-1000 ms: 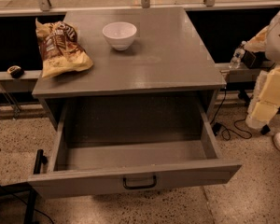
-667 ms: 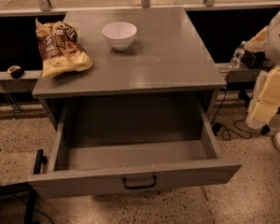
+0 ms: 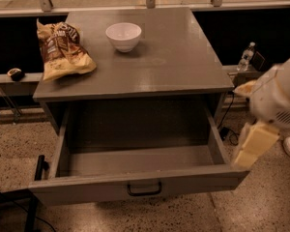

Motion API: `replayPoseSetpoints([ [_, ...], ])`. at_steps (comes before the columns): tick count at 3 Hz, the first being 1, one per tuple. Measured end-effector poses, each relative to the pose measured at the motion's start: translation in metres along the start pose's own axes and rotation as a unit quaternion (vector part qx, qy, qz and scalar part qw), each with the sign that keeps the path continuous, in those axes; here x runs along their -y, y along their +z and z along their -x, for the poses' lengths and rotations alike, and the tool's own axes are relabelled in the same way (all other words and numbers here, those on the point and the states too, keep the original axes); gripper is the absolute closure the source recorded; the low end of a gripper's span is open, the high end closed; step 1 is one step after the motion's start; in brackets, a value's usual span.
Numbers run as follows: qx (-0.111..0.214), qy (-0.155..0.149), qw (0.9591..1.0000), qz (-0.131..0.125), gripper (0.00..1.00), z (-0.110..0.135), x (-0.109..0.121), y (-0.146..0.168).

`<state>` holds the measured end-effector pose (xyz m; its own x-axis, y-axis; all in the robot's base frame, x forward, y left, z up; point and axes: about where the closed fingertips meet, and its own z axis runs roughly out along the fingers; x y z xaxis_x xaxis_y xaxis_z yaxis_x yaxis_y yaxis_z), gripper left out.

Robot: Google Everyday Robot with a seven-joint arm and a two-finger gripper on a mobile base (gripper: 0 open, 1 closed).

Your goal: Close top drawer

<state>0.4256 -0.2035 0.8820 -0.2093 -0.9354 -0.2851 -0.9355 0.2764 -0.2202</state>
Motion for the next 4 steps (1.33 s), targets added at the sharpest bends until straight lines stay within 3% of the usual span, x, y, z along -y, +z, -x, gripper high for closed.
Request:
replayPoseSetpoints([
  [1, 0.017, -0.003, 0.9997, 0.017, 0.18, -0.009, -0.028, 0.059],
  [2, 0.032, -0.013, 0.999, 0.029, 0.41, -0.011, -0.046, 0.094],
  [3, 0.048, -0.019, 0.998, 0.036, 0.64, -0.013, -0.057, 0.113],
  [4, 0.059, -0.065, 0.9959, 0.022, 0.95, -0.02, -0.063, 0.113],
])
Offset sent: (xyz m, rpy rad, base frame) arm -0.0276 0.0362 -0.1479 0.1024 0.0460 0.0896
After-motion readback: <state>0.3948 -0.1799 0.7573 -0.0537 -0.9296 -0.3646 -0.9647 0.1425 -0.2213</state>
